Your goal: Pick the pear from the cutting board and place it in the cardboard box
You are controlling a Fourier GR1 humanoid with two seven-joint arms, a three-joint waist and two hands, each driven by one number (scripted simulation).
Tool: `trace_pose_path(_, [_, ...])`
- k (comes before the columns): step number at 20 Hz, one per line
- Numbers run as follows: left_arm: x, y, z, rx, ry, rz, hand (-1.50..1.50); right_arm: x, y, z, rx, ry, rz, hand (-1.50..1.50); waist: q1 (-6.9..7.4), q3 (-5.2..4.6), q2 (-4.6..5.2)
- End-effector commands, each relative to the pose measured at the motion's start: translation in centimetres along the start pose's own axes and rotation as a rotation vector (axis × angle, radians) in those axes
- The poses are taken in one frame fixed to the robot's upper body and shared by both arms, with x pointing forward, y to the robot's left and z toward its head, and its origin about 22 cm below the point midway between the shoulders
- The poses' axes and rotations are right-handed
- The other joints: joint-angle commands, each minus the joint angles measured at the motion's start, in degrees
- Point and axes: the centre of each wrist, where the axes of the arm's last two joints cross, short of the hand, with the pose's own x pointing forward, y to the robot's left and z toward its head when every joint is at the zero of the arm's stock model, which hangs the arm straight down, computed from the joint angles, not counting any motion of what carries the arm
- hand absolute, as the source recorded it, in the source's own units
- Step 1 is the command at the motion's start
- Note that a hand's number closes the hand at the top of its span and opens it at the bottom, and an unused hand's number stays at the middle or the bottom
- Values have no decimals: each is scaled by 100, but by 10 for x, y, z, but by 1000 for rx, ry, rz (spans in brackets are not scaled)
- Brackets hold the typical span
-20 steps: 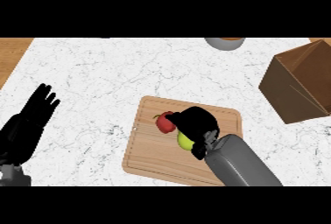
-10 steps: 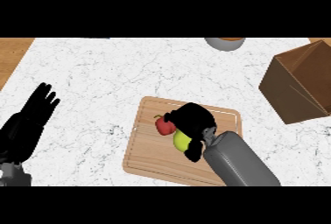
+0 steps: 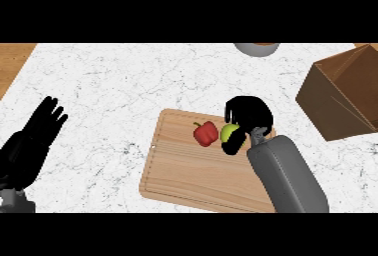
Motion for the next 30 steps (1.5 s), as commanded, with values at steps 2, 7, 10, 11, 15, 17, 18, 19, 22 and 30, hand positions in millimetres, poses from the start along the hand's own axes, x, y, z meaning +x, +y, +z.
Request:
trace_pose_path(2, [5,1,-5,-6,-18,7,0,-1,-22,-12,-168,191,-92,150,46,0,16])
trace_pose_path(7, [19,17,-9,-1,-2,-2,0,24,-48,12,-315,148,-76,150,8,-1,-10])
trace_pose_path(10, [2,11,-2,13,12,-11,0,46,-88,48,-432,98,-93,150,-21,-2,-43])
trace_pose_path(11, [-9,-4,-7,-2,37,10,0,52,-91,49,-478,107,-82,150,-21,-2,-23])
trace_pose_path(15, [2,-1,-12,13,-1,-12,0,75,-138,88,-650,159,-110,150,-22,-3,-34])
trace_pose_path(17, [-3,2,-7,-4,5,-8,0,71,-156,88,-728,237,-136,150,11,-3,-20])
trace_pose_path(18, [-6,-6,-7,15,-3,-13,0,62,-149,92,-751,254,-135,150,-24,-1,-21])
trace_pose_path(19, [0,-1,-14,7,7,-9,0,71,-158,107,-761,289,-135,150,-52,-3,-29])
trace_pose_path(22, [-11,2,-7,3,16,7,0,30,-183,113,-819,326,-169,150,-31,-1,-21])
trace_pose_path(30, [0,-2,0,1,-15,-11,0,-36,-196,95,-816,444,-155,150,2,1,-6])
